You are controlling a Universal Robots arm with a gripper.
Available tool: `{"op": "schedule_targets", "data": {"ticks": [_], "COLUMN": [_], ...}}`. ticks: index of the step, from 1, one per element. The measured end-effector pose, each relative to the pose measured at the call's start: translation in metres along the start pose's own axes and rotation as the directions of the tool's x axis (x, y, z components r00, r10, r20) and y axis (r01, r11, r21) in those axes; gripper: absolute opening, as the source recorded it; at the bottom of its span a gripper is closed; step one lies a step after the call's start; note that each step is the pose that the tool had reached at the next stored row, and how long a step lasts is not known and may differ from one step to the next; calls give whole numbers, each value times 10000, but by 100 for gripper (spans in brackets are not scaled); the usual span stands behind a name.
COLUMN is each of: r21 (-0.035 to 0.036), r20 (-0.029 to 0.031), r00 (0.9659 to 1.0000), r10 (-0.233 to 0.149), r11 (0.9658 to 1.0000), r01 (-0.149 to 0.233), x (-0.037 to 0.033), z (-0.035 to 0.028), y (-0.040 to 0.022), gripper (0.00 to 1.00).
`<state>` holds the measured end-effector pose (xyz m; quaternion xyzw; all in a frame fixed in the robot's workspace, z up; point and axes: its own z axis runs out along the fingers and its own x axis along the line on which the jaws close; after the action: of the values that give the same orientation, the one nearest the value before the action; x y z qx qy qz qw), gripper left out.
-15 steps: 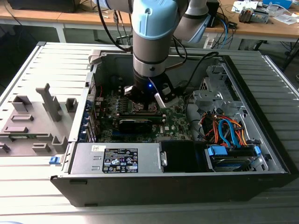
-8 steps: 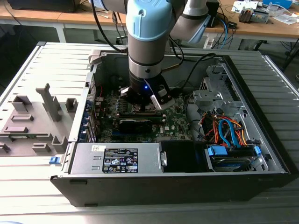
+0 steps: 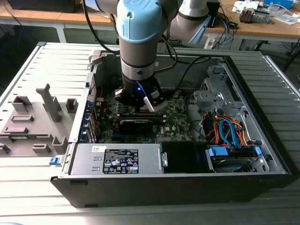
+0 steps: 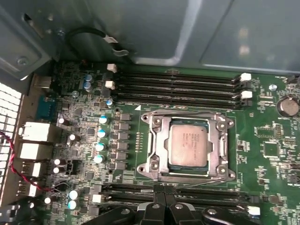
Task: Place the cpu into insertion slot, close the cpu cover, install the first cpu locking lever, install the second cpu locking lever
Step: 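Install the second cpu locking lever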
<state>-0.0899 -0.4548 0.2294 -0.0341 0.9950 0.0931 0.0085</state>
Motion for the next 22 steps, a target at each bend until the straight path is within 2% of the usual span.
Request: {"op": "schedule_targets", "data": {"ticks": [2,3,4,5,7,13,17,22], "r21": [-1,-3,-3,-7,-14,-23,-38,-52], "r20": [-2,-3,-8,-51,-182,-182,-265,-281], "r00": [10000,10000,10000,10000,9998,9998,9987,9982], "r10": [-14,-19,-20,-12,15,7,-432,-526], "r11": [10000,10000,10000,10000,10000,10000,9991,9986], "r01": [14,19,20,12,-16,-8,431,525], "x": [59,73,73,73,75,76,91,100], "z": [30,71,79,88,102,120,157,191], "y": [-1,-8,-10,-12,-14,-16,-22,-27], "gripper": [11,11,11,11,11,11,11,11]}}
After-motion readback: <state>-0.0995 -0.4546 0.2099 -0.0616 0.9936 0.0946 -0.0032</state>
